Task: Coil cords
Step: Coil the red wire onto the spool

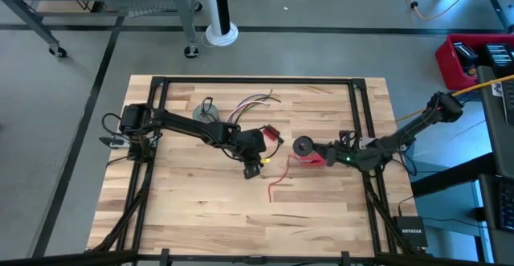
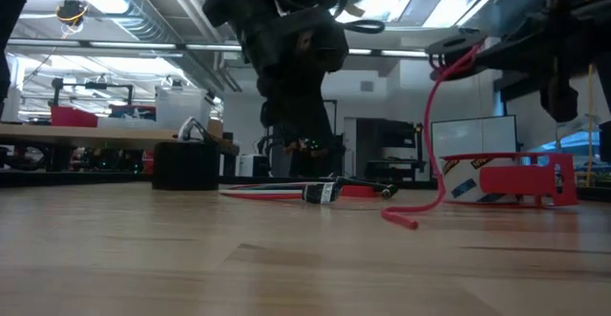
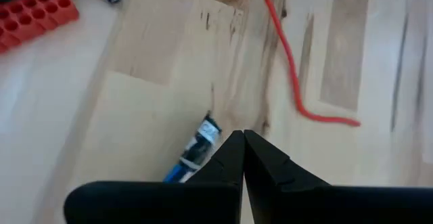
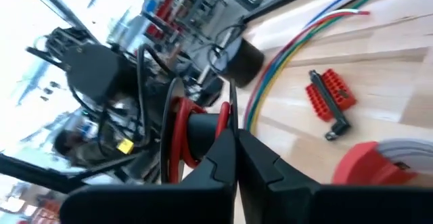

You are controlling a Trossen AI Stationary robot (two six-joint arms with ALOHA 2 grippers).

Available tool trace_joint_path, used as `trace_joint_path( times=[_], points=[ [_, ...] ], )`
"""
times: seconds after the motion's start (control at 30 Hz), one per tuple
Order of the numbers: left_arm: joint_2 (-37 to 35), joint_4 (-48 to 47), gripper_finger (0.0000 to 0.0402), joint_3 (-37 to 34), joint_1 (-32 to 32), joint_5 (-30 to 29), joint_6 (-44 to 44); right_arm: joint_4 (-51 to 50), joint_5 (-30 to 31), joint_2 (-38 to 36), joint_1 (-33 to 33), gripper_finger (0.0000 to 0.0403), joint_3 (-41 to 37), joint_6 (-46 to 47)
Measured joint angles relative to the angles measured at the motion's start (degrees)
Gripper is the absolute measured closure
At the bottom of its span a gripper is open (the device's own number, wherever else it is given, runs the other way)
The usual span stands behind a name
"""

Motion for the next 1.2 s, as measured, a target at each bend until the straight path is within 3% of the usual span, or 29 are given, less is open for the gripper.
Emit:
trace_joint_path(
  times=[0.23,0.4,0.7,0.83,0.93,1.07,1.2],
  points=[
    [-5.27,-5.49,0.0400,0.00,0.02,-1.63,11.32,11.32,-2.06,-1.21,-0.02,0.0400,-4.79,-3.21],
    [-12.15,-14.23,0.0400,-1.90,0.80,-10.96,13.81,15.75,-4.62,-2.50,-0.07,0.0400,-5.39,-8.80],
    [-36.00,-11.83,0.0400,-21.45,1.88,-21.16,2.28,19.78,-5.41,-3.29,-0.07,0.0400,-5.37,-14.07],
    [-45.91,3.51,0.0400,-34.74,1.55,-23.12,-7.03,19.86,-5.42,-3.28,-0.07,0.0400,-5.37,-14.09],
    [-48.57,26.46,0.0400,-45.13,1.12,-23.03,-14.59,20.36,-5.42,-3.28,-0.07,0.0400,-5.37,-14.09],
    [-43.47,56.76,0.0400,-54.92,-0.32,-23.08,-19.03,21.59,-5.42,-3.28,-0.07,0.0400,-5.37,-14.21],
    [-33.82,68.53,0.0400,-55.62,-1.98,-22.97,-19.58,22.06,-5.42,-3.28,-0.07,0.0400,-5.37,-14.92]
  ],
)
